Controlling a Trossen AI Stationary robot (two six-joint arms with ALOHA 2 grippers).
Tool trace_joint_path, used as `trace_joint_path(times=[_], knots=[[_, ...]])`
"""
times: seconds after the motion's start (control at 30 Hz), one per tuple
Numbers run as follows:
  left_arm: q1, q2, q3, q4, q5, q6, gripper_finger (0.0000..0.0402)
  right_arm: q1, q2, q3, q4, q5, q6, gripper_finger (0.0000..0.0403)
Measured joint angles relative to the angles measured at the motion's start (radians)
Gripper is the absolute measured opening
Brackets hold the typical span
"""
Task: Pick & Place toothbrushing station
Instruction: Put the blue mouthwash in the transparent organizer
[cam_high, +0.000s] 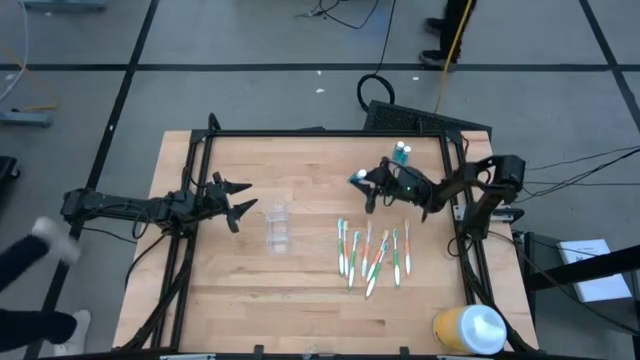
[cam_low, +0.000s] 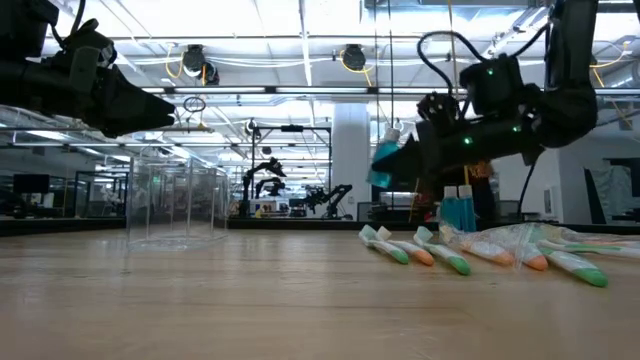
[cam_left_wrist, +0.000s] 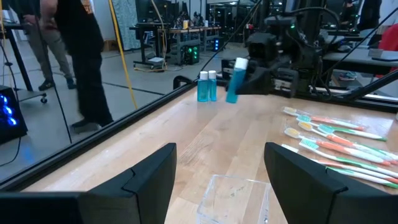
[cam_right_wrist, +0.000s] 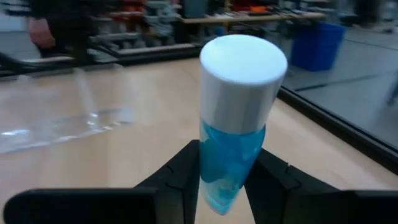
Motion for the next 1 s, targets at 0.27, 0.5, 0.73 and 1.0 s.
trace_joint_path(times=[0.27, 0.5, 0.73, 1.0], knots=[[0.000, 0.000, 0.000, 0.018, 0.000, -0.008, 0.0250, 0.142, 0.000, 0.117, -0.066, -0.039, -0.012, 0.0098], [0.000, 0.000, 0.000, 0.062, 0.005, -0.126, 0.0250, 0.257, 0.000, 0.182, -0.165, -0.039, -0.036, 0.0098], [0.000, 0.000, 0.000, 0.091, -0.077, -0.250, 0.0250, 0.303, 0.000, 0.191, -0.173, -0.036, -0.064, 0.0098], [0.010, 0.023, 0.026, 0.075, 0.019, -0.384, 0.0250, 0.305, 0.000, 0.191, -0.237, -0.035, -0.014, 0.0098]])
